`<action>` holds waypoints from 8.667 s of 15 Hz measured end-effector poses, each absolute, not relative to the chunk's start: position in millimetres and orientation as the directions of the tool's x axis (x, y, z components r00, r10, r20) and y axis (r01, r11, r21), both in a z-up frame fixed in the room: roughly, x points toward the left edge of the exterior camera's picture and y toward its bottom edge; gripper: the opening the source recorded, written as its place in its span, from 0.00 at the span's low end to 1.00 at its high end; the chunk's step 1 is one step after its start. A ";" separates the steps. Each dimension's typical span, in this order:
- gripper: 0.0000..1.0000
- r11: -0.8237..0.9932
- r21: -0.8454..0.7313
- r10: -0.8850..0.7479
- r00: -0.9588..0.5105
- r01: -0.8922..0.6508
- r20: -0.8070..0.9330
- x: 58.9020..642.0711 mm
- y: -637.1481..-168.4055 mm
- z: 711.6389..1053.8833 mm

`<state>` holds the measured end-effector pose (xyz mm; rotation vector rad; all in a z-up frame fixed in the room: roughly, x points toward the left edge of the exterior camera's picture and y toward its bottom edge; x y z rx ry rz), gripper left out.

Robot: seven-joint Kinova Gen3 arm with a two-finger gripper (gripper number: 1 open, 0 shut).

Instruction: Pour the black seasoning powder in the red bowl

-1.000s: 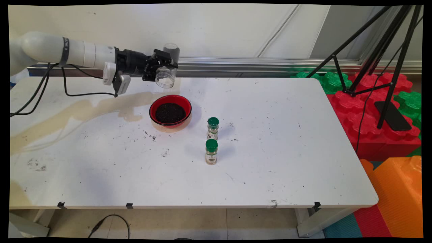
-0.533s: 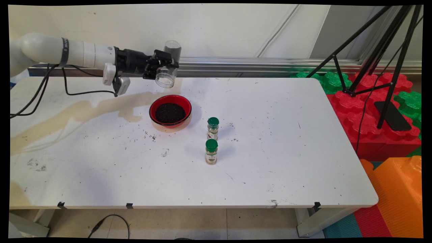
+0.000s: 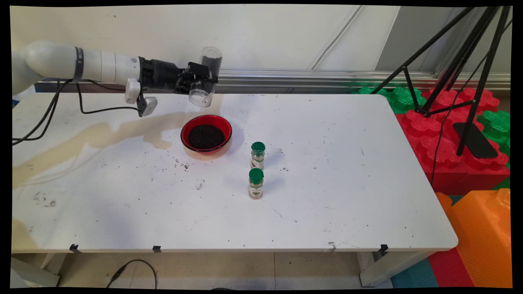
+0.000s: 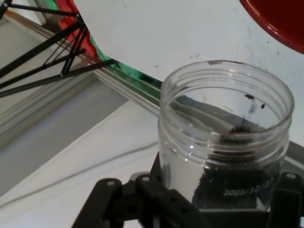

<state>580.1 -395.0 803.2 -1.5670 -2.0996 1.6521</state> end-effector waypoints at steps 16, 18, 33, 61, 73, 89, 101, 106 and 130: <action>0.00 -0.228 -0.642 0.677 -0.354 0.732 -0.645 572.8 -391.2 804.4; 0.00 -0.243 -0.630 0.672 -0.340 0.738 -0.658 571.9 -390.8 804.5; 0.00 -0.318 -0.561 0.642 -0.261 0.765 -0.721 565.3 -386.9 805.3; 0.00 -0.428 -0.453 0.579 -0.148 0.782 -0.802 558.3 -381.7 808.4; 0.00 -0.504 -0.349 0.512 -0.053 0.790 -0.858 558.7 -376.9 811.0; 0.00 -0.587 -0.245 0.439 0.049 0.771 -0.897 555.9 -361.4 810.8; 0.00 -0.621 -0.208 0.411 0.088 0.756 -0.907 551.6 -357.2 809.6; 0.00 -0.622 -0.203 0.416 0.099 0.756 -0.904 554.2 -353.4 805.2; 0.00 -0.575 -0.287 0.469 0.021 0.766 -0.883 556.4 -349.4 815.7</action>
